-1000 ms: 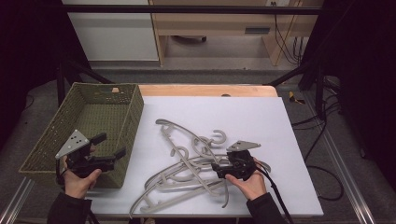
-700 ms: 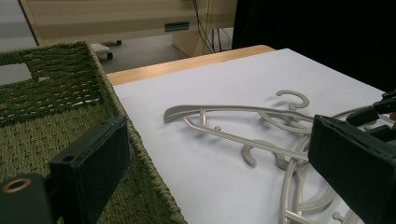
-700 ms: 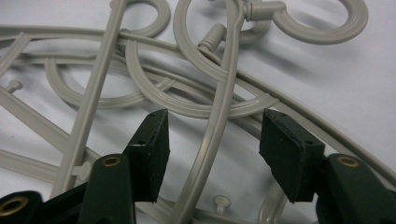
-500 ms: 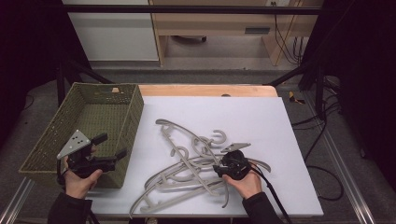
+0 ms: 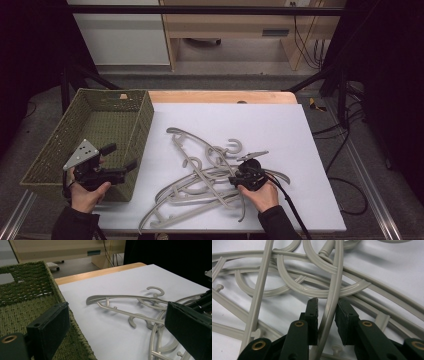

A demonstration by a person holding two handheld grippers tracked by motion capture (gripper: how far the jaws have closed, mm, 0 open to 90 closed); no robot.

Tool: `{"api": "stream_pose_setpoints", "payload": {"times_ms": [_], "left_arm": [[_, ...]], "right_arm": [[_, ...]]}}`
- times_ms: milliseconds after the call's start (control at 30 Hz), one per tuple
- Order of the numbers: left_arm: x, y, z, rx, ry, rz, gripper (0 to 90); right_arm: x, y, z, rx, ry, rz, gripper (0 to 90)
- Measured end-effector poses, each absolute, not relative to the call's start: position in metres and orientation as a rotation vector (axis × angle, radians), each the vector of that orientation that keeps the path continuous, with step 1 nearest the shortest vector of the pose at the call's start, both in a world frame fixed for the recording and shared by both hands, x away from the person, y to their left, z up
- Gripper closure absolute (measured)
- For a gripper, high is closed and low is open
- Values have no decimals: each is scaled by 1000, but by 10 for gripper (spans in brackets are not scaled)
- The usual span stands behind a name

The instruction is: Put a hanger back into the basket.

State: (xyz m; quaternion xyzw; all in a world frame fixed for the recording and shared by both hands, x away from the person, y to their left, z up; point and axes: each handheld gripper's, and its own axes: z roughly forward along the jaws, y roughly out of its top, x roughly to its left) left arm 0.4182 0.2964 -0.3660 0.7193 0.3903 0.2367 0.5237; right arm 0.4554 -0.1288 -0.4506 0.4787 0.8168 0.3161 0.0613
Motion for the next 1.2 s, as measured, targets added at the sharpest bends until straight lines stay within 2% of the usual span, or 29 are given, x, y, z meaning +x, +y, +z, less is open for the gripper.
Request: {"api": "stream_pose_setpoints", "payload": {"times_ms": [500,1200], "left_arm": [[418,296,-366,1722,934,567,59],[415,289,-363,1748,901,567,61]], "right_arm": [[457,-136,-447,1537,2412,973,816],[450,-157,-421,1429,2411,1103,828]]}}
